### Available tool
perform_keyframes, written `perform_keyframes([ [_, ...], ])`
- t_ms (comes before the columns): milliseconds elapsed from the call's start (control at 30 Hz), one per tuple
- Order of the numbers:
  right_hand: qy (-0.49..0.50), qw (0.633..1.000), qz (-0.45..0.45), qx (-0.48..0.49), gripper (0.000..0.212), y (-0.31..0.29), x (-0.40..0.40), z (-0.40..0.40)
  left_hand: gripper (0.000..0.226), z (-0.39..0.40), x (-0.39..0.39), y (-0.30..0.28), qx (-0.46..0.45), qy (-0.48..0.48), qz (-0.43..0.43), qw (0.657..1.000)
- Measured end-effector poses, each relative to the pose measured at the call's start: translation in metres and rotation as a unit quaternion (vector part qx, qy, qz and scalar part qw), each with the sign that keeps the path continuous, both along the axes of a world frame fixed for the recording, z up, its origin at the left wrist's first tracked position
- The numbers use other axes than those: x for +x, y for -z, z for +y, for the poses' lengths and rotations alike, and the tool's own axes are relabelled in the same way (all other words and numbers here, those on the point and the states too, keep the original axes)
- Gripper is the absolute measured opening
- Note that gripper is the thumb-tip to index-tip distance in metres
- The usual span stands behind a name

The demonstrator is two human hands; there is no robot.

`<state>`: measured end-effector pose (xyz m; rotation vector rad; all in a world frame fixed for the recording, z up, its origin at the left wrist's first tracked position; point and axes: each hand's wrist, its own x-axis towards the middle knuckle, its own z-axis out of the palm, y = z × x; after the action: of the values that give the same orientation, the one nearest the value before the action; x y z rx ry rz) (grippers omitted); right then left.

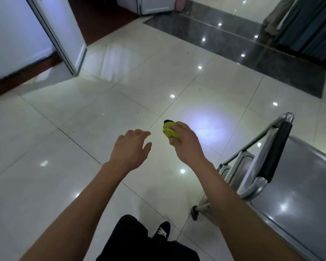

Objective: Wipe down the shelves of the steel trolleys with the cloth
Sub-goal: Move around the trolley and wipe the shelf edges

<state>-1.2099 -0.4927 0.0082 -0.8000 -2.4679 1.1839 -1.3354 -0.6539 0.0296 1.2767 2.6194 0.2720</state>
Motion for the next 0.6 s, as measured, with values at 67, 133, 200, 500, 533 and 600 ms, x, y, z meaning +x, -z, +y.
perform_keyframes([
  [67,0.002,1.0,0.0,0.0,0.045,0.001,-0.016,0.021,0.044,0.019,-0.024,0.002,0.002,-0.002,-0.004,1.0],
  [133,0.007,1.0,-0.002,-0.012,0.045,0.004,-0.034,0.044,0.044,0.04,-0.051,0.008,0.005,-0.002,-0.016,1.0],
  [200,0.013,1.0,0.0,-0.013,0.046,0.007,-0.055,0.067,0.045,0.063,-0.081,0.014,0.004,0.003,-0.021,1.0],
  [500,0.114,0.993,-0.006,-0.035,0.035,0.004,-0.14,0.187,0.044,0.195,-0.213,0.038,-0.011,0.073,-0.03,0.997],
  [533,0.122,0.992,-0.006,-0.027,0.036,0.003,-0.143,0.199,0.044,0.215,-0.221,0.038,-0.015,0.096,-0.027,0.995],
  [600,0.153,0.988,-0.016,-0.026,0.036,0.0,-0.144,0.221,0.044,0.26,-0.226,0.033,-0.02,0.144,-0.033,0.989],
])
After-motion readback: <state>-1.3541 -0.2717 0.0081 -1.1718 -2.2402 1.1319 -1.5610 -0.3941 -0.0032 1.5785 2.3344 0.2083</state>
